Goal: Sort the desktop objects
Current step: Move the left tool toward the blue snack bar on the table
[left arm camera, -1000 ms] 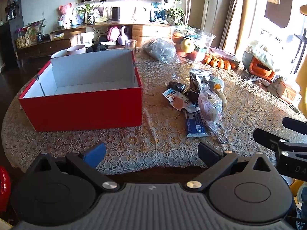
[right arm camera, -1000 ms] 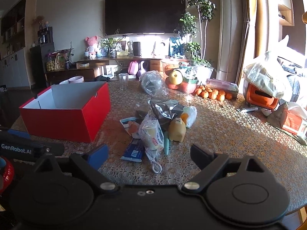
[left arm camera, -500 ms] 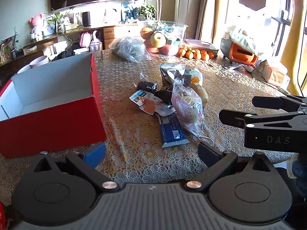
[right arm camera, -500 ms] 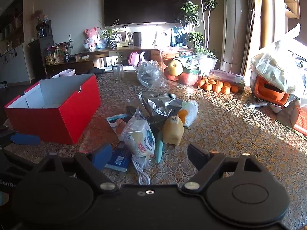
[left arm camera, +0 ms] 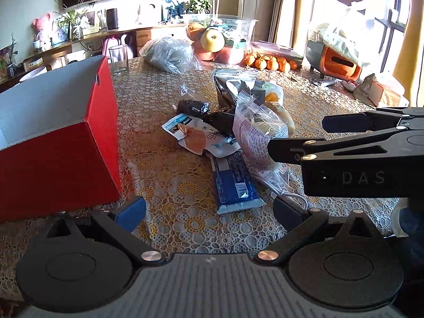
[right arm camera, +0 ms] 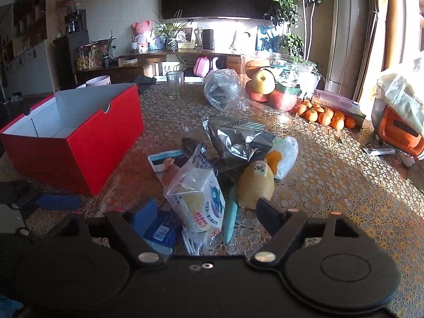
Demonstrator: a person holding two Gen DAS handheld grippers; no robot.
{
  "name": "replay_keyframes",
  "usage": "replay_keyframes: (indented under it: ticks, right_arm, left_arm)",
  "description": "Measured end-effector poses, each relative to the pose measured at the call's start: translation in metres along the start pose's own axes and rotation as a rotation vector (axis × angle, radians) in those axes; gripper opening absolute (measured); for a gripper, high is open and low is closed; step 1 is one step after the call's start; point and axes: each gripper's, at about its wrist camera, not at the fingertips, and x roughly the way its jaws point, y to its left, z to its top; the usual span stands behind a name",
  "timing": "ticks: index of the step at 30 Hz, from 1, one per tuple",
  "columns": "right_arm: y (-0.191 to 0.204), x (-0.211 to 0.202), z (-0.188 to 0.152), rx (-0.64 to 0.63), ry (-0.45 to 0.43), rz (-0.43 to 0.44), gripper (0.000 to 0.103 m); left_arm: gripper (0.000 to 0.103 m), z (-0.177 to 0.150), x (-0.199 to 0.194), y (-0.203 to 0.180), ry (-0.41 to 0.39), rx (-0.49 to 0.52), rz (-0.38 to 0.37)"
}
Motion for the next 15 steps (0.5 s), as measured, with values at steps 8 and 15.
replay_keyframes:
  ticks: [8,15]
  right_arm:
    - [0.004,0.028,0.004,-0.026,0.038,0.022,0.078]
    - [0.004,0.041,0.004,-0.026,0.064,0.021,0.071]
  left_arm:
    - [0.102,0.002,0.021,0.003,0.018,-0.023,-0.004]
    - [0.101,0.004,0.031,0.004,0.022,-0.024,-0.009]
